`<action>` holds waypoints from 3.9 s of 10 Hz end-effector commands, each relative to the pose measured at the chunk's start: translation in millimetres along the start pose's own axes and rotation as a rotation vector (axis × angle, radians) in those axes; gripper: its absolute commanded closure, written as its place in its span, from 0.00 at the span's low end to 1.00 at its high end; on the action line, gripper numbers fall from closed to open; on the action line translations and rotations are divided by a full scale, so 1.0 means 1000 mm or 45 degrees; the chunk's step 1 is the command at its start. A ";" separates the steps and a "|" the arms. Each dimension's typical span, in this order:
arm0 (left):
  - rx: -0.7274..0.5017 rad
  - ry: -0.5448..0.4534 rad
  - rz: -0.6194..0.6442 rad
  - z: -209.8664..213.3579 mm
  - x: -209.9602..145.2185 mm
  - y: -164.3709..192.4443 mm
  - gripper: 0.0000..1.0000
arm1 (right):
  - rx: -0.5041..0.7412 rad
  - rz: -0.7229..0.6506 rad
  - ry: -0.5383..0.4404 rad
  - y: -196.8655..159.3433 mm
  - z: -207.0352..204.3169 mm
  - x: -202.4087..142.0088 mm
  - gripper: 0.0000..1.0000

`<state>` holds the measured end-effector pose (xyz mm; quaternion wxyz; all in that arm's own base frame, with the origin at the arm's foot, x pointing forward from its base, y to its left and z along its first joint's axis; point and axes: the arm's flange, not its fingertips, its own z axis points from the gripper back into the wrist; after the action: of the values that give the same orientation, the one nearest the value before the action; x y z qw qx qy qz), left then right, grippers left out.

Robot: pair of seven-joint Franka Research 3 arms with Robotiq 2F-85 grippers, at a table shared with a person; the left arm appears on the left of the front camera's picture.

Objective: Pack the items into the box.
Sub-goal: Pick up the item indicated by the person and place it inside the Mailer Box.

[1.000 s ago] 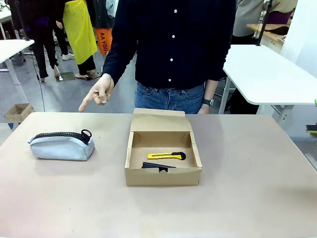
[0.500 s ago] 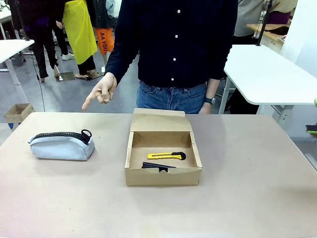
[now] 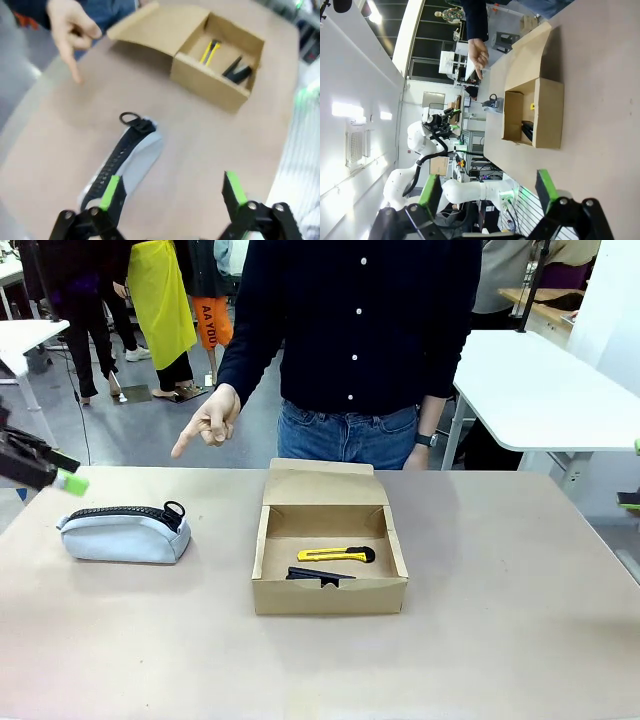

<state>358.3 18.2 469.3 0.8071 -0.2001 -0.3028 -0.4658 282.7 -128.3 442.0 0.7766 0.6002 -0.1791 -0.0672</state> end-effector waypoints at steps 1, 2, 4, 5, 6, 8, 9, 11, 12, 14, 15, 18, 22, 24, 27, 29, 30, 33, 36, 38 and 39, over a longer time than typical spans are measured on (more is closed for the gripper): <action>0.635 0.075 -0.601 -0.005 -0.025 -0.026 0.00 | -0.006 -0.017 0.015 0.003 0.003 0.000 0.00; 0.000 0.000 0.000 0.000 0.000 0.000 0.00 | -0.006 -0.017 0.015 0.003 0.003 0.000 0.00; 0.000 0.000 0.000 0.000 0.000 0.000 0.00 | -0.006 -0.017 0.015 0.003 0.003 0.000 0.00; 0.066 0.061 -0.133 -0.002 0.001 0.005 0.00 | -0.006 -0.017 0.015 0.003 0.003 0.000 0.00; -0.079 0.266 -0.317 -0.001 0.011 0.023 0.00 | -0.006 -0.017 0.015 0.003 0.003 0.000 0.00; -0.346 0.655 -0.824 0.009 0.032 0.043 0.00 | -0.006 -0.017 0.015 0.003 0.003 0.000 0.00; -0.368 0.766 -0.956 0.004 0.040 0.046 0.00 | -0.006 -0.017 0.015 0.003 0.003 0.000 0.00; -0.455 0.804 -1.067 -0.013 0.051 0.050 0.00 | -0.006 -0.017 0.015 0.003 0.003 0.000 0.00; -0.475 0.808 -1.038 -0.026 0.053 0.051 0.00 | -0.006 -0.017 0.015 0.003 0.003 0.000 0.00; -0.446 0.787 -0.936 -0.035 0.054 0.063 0.00 | -0.006 -0.017 0.015 0.003 0.003 0.000 0.00; -0.406 0.763 -0.903 -0.037 0.054 0.067 0.00 | -0.006 -0.017 0.015 0.003 0.003 0.000 0.00; -0.266 0.682 -0.830 -0.046 0.055 0.072 0.00 | -0.006 -0.017 0.015 0.003 0.003 0.000 0.00; -0.216 0.683 -0.804 -0.049 0.056 0.075 0.00 | -0.006 -0.017 0.015 0.003 0.003 0.000 0.00; -0.187 0.670 -0.799 -0.055 0.052 0.076 0.00 | -0.006 -0.017 0.015 0.003 0.003 0.000 0.00; -0.194 0.703 -0.800 -0.083 0.036 0.080 0.00 | -0.006 -0.017 0.015 0.003 0.003 0.000 0.00; -0.253 0.730 -0.816 -0.103 0.027 0.079 0.00 | -0.006 -0.017 0.015 0.003 0.003 0.000 0.00; -0.276 0.732 -0.798 -0.114 0.023 0.080 0.00 | -0.006 -0.017 0.015 0.003 0.003 0.000 0.00; -0.289 0.754 -0.730 -0.146 0.012 0.088 0.00 | -0.006 -0.017 0.015 0.003 0.003 0.000 0.00; -0.272 0.778 -0.706 -0.163 0.004 0.092 0.00 | -0.006 -0.017 0.015 0.003 0.003 0.000 0.00; -0.271 0.783 -0.698 -0.166 0.004 0.094 0.00 | -0.006 -0.017 0.015 0.003 0.003 0.000 0.00; -0.252 0.796 -0.698 -0.166 0.004 0.095 0.00 | -0.006 -0.017 0.015 0.003 0.003 0.000 0.00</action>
<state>490.6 -38.4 344.0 0.6757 -0.0514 -0.0409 -0.7343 282.7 -128.4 441.9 0.7767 0.6002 -0.1785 -0.0674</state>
